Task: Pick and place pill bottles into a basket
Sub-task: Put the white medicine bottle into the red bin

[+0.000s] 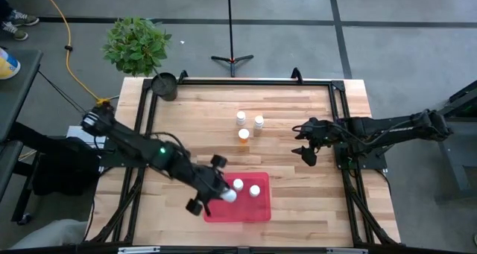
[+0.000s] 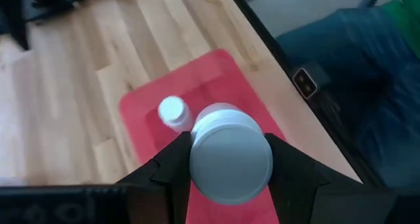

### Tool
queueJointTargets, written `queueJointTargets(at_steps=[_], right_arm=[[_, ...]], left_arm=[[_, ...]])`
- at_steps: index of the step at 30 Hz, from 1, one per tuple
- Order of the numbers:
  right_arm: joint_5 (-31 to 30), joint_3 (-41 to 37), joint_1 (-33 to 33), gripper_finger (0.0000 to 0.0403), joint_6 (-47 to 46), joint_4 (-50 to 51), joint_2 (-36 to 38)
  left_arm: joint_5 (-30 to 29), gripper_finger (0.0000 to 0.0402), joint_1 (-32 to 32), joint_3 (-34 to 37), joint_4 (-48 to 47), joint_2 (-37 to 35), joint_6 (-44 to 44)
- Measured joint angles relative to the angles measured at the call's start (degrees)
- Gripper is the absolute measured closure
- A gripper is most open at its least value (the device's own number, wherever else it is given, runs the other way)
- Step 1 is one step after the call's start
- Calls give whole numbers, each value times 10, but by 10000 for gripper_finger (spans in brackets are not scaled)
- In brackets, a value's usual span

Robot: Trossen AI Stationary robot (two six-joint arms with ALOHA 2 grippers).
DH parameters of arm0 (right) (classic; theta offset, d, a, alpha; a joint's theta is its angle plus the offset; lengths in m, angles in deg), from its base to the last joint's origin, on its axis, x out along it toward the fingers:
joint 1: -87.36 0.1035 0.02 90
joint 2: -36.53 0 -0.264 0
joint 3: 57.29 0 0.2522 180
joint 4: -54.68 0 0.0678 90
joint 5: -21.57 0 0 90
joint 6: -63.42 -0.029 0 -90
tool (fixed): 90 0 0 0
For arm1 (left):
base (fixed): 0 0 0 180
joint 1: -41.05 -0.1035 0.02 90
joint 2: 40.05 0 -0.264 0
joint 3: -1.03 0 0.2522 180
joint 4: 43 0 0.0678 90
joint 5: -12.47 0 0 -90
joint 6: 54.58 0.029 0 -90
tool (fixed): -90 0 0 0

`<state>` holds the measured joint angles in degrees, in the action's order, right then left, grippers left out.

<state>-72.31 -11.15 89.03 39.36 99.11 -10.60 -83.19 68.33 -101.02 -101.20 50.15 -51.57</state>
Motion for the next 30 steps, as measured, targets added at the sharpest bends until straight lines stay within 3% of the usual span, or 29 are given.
queueJointTargets(at_steps=[11, 30], right_arm=[[2, 0, 0, 116, 0, -1, -9], [8, 0, 0, 116, -1, 3, -9]], left_arm=[[38, 210, 3, 0, 51, 105, 26], [122, 210, -94, 0, 109, 197, 27]])
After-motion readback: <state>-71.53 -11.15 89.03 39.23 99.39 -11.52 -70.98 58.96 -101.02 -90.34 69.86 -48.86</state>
